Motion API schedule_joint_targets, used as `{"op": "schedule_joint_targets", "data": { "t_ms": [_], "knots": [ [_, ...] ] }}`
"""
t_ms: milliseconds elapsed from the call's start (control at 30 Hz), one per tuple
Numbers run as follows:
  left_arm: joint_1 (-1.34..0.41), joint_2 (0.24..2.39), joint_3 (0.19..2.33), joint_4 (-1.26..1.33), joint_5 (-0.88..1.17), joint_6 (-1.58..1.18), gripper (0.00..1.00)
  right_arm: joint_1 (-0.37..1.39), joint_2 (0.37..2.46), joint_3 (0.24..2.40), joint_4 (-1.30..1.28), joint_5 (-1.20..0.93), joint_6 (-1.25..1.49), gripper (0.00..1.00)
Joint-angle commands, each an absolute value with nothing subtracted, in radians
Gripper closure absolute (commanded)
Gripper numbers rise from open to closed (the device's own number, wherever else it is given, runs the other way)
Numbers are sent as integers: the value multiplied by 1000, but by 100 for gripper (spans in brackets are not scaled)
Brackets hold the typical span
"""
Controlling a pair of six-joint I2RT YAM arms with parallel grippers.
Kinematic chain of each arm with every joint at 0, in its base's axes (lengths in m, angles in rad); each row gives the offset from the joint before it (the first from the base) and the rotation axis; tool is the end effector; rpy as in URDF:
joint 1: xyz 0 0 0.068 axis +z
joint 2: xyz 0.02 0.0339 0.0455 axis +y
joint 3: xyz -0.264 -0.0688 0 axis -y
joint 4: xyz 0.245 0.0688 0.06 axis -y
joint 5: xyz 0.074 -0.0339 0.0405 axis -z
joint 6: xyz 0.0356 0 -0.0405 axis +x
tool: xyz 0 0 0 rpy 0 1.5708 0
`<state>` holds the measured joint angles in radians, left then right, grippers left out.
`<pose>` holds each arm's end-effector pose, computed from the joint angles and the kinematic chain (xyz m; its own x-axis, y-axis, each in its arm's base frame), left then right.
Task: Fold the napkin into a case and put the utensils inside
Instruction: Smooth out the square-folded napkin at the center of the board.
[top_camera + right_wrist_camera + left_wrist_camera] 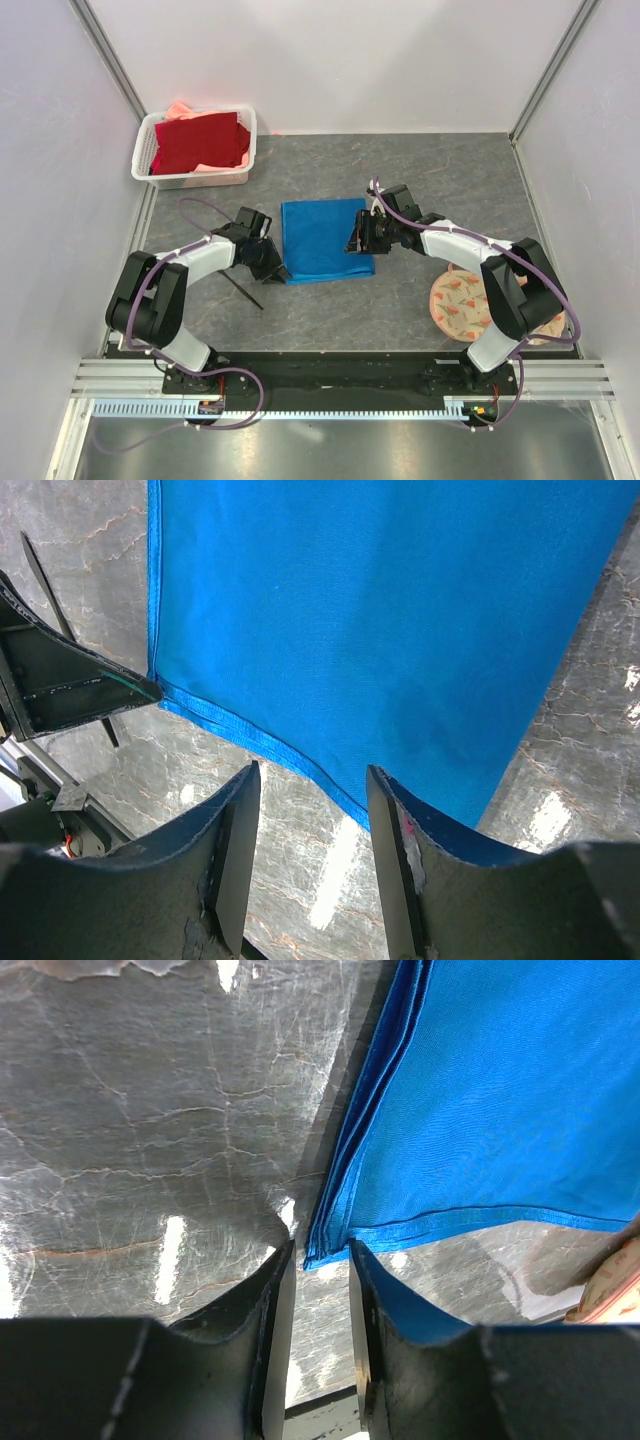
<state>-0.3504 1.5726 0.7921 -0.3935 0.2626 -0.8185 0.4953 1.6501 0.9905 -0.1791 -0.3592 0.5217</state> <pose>0.2586 -0.1043 0.1478 -0.9028 -0.4208 -0.0893 -0.3416 0.8274 -0.4458 0.2959 0.1741 0.1941 -0.8921 0.0483 -0.4492 -0.2389 0.7935 0.5598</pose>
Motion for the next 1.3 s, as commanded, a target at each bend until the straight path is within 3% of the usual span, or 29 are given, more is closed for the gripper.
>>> {"op": "schedule_joint_targets", "data": {
  "t_ms": [0,500,700,800,1033,1267],
  "knots": [
    [-351,1555,831,-373,238,-836,66,492,1629,983,-140,-362,511,46],
    [-351,1589,854,-357,247,-821,75,492,1623,960,-137,-359,512,46],
    [-353,1554,865,-359,279,-811,91,491,1617,942,-146,-347,525,46],
    [-354,1511,862,-360,319,-816,94,491,1600,930,-166,-324,517,48],
    [-354,1430,833,-391,370,-821,94,482,1597,894,-172,-325,517,64],
    [-353,1457,784,-377,345,-811,94,477,1592,871,-166,-321,518,65]
  ]
}}
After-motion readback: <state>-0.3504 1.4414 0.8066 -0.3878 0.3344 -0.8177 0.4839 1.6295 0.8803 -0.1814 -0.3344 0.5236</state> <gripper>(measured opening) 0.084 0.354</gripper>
